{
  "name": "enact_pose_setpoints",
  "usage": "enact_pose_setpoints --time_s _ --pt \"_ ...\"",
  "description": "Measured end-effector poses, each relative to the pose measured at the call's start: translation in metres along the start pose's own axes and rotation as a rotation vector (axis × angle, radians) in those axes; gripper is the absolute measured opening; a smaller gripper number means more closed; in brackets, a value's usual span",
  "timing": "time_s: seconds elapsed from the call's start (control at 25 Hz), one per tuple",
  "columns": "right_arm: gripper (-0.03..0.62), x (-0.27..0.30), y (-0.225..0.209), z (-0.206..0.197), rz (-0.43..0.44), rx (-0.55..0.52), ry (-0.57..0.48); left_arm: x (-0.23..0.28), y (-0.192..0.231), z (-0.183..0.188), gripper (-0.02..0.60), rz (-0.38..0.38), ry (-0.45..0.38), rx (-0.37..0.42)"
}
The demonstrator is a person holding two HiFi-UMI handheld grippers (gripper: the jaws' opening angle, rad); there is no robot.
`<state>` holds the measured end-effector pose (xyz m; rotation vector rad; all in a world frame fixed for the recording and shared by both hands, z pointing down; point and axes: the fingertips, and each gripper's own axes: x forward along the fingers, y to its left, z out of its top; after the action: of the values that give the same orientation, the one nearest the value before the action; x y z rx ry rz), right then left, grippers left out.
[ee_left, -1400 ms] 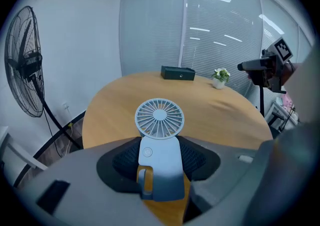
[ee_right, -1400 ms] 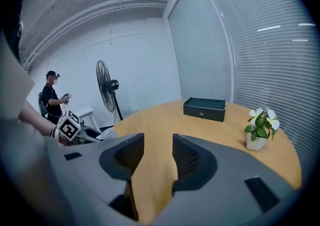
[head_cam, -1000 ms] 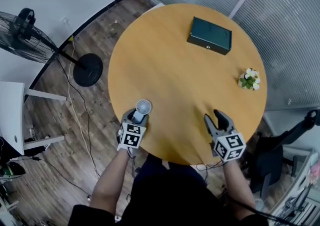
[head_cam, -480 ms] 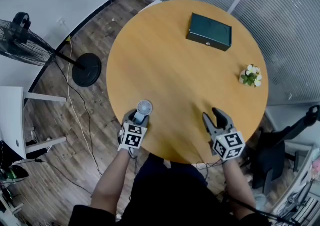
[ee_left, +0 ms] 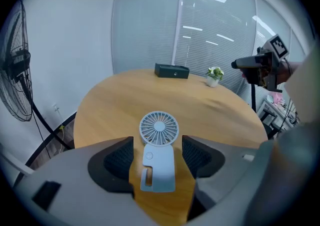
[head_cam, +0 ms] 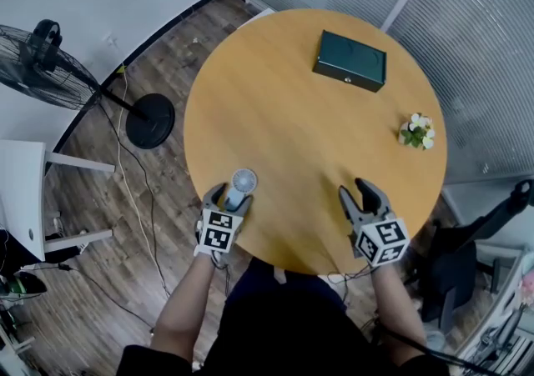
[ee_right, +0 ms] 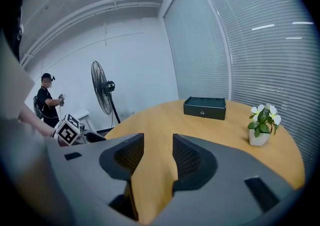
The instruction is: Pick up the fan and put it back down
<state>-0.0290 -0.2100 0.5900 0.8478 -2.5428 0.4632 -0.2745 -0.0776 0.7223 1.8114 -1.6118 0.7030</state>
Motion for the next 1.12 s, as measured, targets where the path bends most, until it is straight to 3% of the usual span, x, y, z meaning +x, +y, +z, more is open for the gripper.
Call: enact_pose_setpoints --time_s 0.44,0.72,0.8,1.12 --pt "0.153 -0.025 0.020 0.056 0.003 -0.046 -0.143 -0.111 -0.010 0.129 0.274 0.026 -0.378 -0.029" --pt "0.132 -0.053 0.038 0.122 0.001 -0.088 -0.297 -0.180 -0.029 0.201 0.131 0.005 -0.560 0.000" --pt "0.110 -0.064 0.041 0.144 -0.009 -0.099 -0.352 -0.199 -0.034 0.220 0.064 0.013 -0.615 0.011" --pt "0.032 -0.118 0.056 0.215 -0.025 -0.139 -0.542 -0.262 -0.055 0.274 0.019 0.037 -0.770 0.058"
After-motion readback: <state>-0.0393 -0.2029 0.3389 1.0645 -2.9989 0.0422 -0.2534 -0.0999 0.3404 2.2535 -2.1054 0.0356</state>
